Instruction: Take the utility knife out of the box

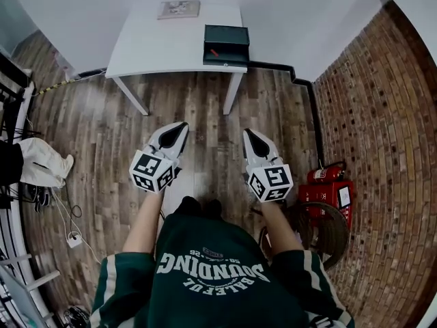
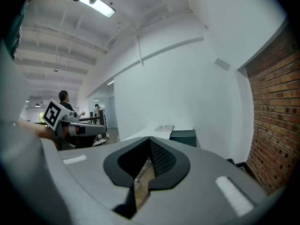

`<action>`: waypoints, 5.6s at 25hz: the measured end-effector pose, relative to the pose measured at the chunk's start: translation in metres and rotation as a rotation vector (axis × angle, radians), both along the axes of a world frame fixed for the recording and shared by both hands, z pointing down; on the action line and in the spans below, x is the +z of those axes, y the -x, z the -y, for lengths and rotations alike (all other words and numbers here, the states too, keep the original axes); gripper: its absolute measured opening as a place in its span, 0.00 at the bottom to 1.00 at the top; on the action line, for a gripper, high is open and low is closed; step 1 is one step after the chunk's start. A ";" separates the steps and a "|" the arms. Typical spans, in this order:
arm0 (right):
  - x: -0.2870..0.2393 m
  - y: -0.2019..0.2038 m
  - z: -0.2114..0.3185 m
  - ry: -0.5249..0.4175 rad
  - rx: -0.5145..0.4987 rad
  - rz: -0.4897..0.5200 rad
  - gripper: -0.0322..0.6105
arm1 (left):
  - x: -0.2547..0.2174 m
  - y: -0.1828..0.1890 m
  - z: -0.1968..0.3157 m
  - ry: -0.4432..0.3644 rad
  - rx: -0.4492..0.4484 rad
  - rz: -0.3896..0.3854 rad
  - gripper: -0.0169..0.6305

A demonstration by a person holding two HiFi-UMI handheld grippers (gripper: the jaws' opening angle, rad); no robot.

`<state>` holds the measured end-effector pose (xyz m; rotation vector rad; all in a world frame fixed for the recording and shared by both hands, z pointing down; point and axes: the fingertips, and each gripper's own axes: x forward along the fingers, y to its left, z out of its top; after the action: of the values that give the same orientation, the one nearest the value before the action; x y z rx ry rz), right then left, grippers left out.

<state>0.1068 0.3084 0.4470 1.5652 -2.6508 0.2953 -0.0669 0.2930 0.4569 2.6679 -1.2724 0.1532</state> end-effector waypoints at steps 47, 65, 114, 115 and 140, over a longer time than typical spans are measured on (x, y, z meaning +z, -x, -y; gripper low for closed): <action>0.024 0.053 0.365 0.083 0.090 -0.058 0.05 | 0.041 0.030 0.372 0.089 0.138 -0.009 0.10; 0.047 0.026 0.535 0.102 -0.126 -0.082 0.05 | 0.041 -0.017 0.523 0.101 -0.014 0.012 0.10; 0.260 0.082 0.484 0.643 -0.488 -0.537 0.21 | 0.098 0.048 0.548 0.241 -0.032 -0.005 0.10; 0.266 0.082 0.484 0.663 -0.497 -0.556 0.21 | 0.098 0.051 0.548 0.244 -0.040 -0.005 0.10; 0.315 0.083 0.488 0.775 -0.479 -0.773 0.17 | 0.110 0.079 0.546 0.277 -0.087 -0.012 0.10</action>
<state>0.0241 -0.1797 0.7619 0.5967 -1.8527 0.4801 -0.1458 -0.2534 0.5674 2.3734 -1.2591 0.2789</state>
